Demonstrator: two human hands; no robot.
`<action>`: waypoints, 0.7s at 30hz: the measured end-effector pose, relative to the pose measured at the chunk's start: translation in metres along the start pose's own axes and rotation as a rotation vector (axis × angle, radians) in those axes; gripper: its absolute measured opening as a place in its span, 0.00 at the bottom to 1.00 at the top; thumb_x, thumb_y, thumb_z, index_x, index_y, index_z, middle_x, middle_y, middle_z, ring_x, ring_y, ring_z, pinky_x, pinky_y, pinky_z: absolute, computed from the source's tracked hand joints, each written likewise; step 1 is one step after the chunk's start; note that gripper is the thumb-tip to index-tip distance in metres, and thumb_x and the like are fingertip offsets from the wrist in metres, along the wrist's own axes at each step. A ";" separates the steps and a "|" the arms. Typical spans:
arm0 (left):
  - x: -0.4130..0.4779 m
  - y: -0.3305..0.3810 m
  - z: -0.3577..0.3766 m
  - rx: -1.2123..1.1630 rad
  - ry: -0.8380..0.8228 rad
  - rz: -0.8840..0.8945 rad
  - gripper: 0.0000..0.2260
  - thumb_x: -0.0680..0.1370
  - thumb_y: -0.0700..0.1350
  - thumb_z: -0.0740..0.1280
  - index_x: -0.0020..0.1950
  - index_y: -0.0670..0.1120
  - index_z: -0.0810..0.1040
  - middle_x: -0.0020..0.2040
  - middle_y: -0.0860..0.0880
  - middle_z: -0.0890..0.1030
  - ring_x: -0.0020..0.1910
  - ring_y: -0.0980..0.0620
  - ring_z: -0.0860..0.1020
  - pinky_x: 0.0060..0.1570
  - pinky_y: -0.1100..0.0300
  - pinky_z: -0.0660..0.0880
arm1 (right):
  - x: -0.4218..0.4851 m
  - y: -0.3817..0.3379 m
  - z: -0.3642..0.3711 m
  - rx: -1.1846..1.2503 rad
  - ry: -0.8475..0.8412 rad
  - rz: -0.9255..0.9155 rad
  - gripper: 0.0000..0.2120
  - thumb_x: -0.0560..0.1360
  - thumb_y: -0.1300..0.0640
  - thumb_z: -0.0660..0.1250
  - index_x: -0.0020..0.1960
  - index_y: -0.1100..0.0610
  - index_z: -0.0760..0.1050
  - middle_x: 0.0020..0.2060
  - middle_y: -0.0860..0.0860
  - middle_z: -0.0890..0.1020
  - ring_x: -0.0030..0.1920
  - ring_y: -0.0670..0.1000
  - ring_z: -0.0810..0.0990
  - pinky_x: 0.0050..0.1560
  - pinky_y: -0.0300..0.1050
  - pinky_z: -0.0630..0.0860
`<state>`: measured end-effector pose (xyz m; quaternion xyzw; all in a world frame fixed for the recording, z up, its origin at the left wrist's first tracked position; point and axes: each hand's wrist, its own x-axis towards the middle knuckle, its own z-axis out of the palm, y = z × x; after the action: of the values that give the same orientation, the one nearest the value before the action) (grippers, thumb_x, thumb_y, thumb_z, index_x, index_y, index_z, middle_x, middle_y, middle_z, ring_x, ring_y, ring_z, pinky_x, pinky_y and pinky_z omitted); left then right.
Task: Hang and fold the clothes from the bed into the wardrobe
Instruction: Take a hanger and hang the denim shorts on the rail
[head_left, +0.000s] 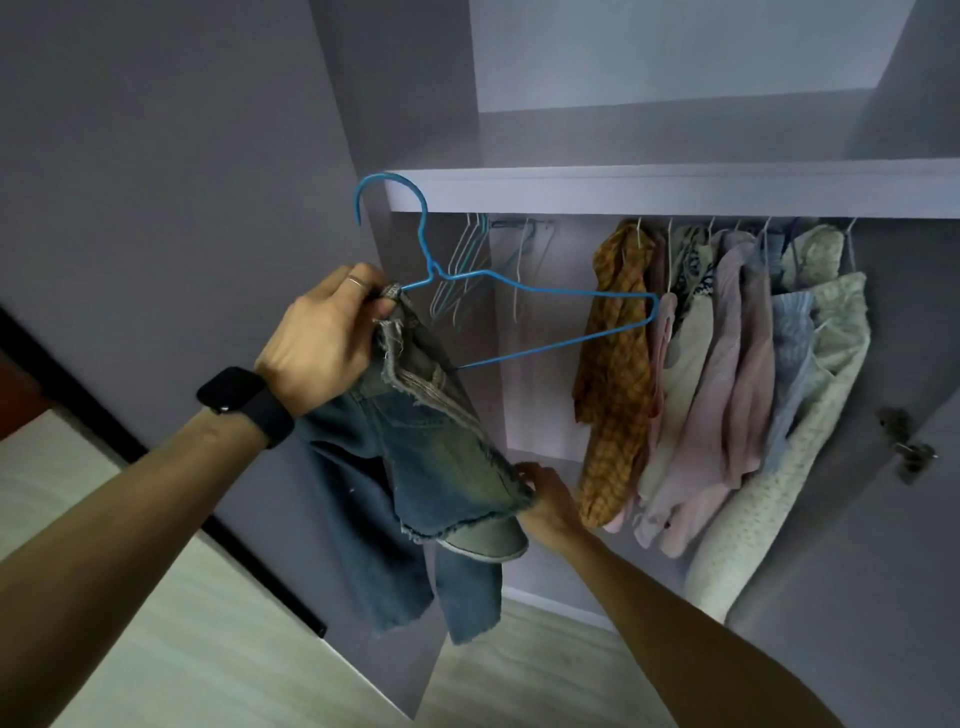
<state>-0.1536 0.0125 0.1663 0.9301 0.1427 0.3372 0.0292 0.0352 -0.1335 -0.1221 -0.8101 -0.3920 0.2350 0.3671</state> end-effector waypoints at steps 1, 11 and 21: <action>-0.002 -0.002 -0.005 0.012 0.003 0.012 0.11 0.82 0.46 0.58 0.57 0.40 0.74 0.52 0.44 0.79 0.47 0.37 0.78 0.46 0.43 0.76 | 0.003 -0.011 0.002 0.089 0.044 -0.032 0.14 0.82 0.53 0.63 0.65 0.55 0.76 0.60 0.53 0.80 0.58 0.51 0.78 0.58 0.44 0.75; -0.021 -0.022 -0.035 0.057 -0.005 -0.006 0.06 0.83 0.40 0.62 0.58 0.41 0.75 0.54 0.46 0.79 0.47 0.40 0.79 0.47 0.44 0.77 | 0.038 -0.085 0.025 0.164 -0.402 -0.164 0.22 0.85 0.48 0.58 0.78 0.50 0.65 0.74 0.54 0.72 0.73 0.56 0.69 0.74 0.51 0.64; -0.035 -0.021 -0.034 0.110 -0.035 -0.014 0.06 0.82 0.41 0.63 0.58 0.43 0.74 0.53 0.48 0.79 0.45 0.44 0.77 0.45 0.51 0.75 | 0.021 -0.061 0.045 -0.129 -0.596 -0.031 0.27 0.80 0.50 0.65 0.76 0.48 0.60 0.53 0.57 0.80 0.45 0.59 0.86 0.42 0.49 0.83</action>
<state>-0.2060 0.0208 0.1675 0.9351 0.1669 0.3122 -0.0169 -0.0113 -0.0722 -0.1045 -0.7210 -0.5091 0.4312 0.1873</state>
